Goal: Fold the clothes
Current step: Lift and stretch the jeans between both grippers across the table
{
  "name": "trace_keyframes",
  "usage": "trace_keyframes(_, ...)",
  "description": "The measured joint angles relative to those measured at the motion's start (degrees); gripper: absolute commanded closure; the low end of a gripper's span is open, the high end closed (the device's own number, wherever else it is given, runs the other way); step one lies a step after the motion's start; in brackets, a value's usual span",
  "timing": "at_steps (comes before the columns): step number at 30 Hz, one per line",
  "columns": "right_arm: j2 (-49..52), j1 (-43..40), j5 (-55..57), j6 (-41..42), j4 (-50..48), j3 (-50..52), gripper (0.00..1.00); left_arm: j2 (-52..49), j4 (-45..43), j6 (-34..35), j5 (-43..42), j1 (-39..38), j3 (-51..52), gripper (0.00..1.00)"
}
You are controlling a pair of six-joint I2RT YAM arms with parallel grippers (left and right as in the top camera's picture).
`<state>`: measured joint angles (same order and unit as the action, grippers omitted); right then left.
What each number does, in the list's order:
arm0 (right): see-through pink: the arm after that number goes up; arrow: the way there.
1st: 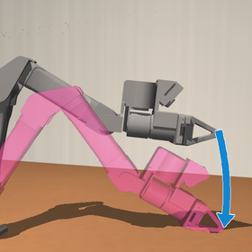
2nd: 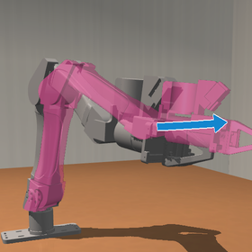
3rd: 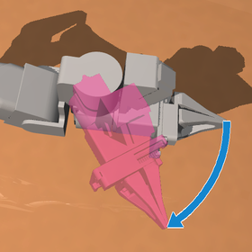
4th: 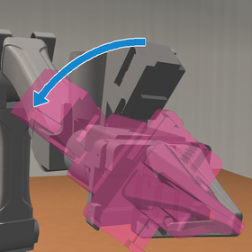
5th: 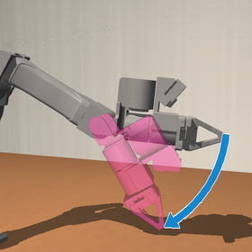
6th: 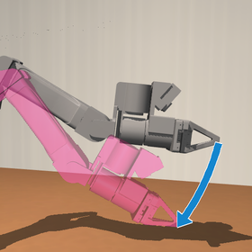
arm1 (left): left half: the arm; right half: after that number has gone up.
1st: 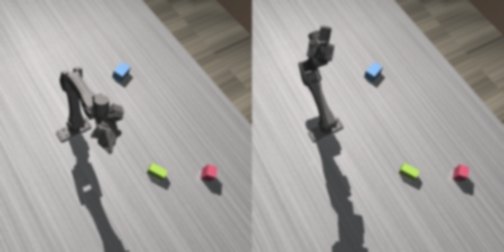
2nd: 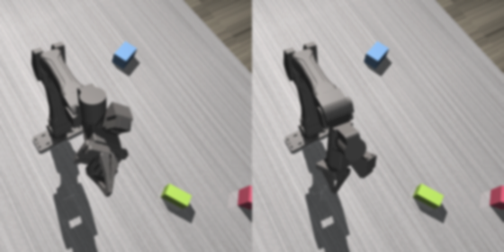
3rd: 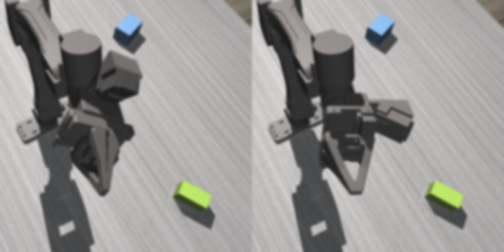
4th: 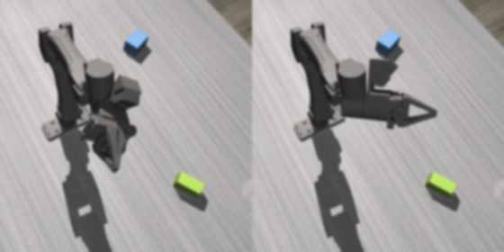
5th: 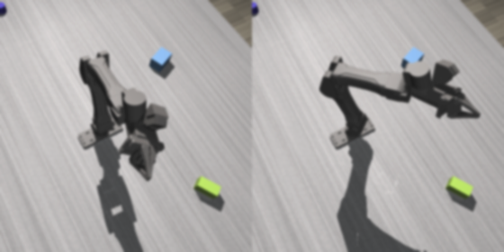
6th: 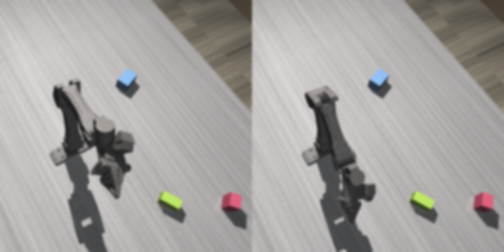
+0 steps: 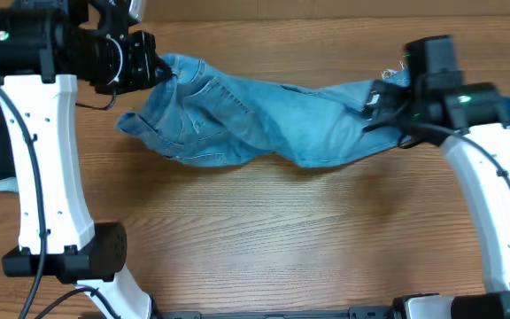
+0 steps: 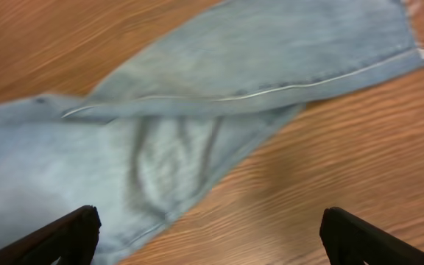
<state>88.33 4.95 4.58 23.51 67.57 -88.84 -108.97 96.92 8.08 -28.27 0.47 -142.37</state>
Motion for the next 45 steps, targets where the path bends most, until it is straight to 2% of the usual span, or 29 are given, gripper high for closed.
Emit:
trace_keyframes(7,8.28,-7.93,-6.25,-2.97,-1.25,2.21,0.02,1.44,-1.44,-0.2,3.72,0.79,0.02,0.96)
trace_keyframes(13,19.12,-8.98,-9.68,-3.5,-8.02,8.81,0.18,2.14,-1.9,-0.22,4.48,4.98,0.02,0.96)
trace_keyframes(14,19.8,-9.01,-9.97,-3.17,-10.1,9.44,0.22,2.16,-1.77,-0.22,4.55,5.38,0.02,0.96)
trace_keyframes(15,20.63,-9.01,-10.27,-3.02,-12.46,9.88,0.33,2.19,-1.77,-0.22,4.59,5.7,0.02,0.96)
trace_keyframes(17,21.4,-9.03,-10.6,-2.54,-16.48,10.49,0.42,2.25,-1.77,-0.22,4.61,6.25,0.02,0.96)
trace_keyframes(19,22.53,-9.05,-10.8,-2.38,-21.42,11.06,0.56,2.38,-1.77,-0.22,4.66,6.78,0.02,0.96)
trace_keyframes(23,26.36,-9.05,-10.82,-2.25,-29.68,11.76,0.74,2.8,-1.77,-0.22,4.76,7.52,0.02,0.96)
trace_keyframes(27,28.3,-9.42,-6.78,-2.56,-41.24,12.07,0.75,3.06,-0.63,-0.39,4.79,7.54,0.02,0.96)
trace_keyframes(31,28.33,-12.66,-6.84,-2.86,-42.62,7.74,0.74,3.13,0.13,-0.42,4.79,7.56,0.02,0.96)
trace_keyframes(33,28.33,-15.56,-7.58,-3.26,-40.63,3.37,0.74,3.13,0.13,-0.42,4.79,7.56,0.02,0.96)
trace_keyframes(35,28.33,-18.08,-9.01,-3.63,-36.52,0.11,0.68,3.13,0.11,-0.42,4.79,7.56,0.02,0.96)
trace_keyframes(37,28.3,-20.55,-13.29,-3.85,-29.33,-1.75,0.62,3.13,0.13,-0.42,4.81,7.56,0.02,0.96)
trace_keyframes(39,28.33,-21.46,-17.75,-4.02,-21.75,-1.68,0.62,3.13,0.13,-0.42,4.81,7.56,0.02,0.96)
trace_keyframes(41,28.33,-20.5,-20.5,-4.17,-16.83,-1.33,0.53,3.13,0.11,-0.44,4.81,7.56,0.02,0.96)
trace_keyframes(43,28.33,-17.62,-22.34,-4.68,-13.46,-0.87,0.29,3.13,0.13,-0.44,4.81,7.56,0.02,0.96)
trace_keyframes(44,28.33,-15.85,-22.84,-4.7,-12.85,-0.55,0.23,3.13,0.11,-0.5,4.83,7.56,0.02,0.96)
trace_keyframes(45,28.33,-14.14,-23.32,-4.9,-12.61,-0.15,0.23,3.13,0.13,-0.57,4.81,7.56,0.02,0.96)
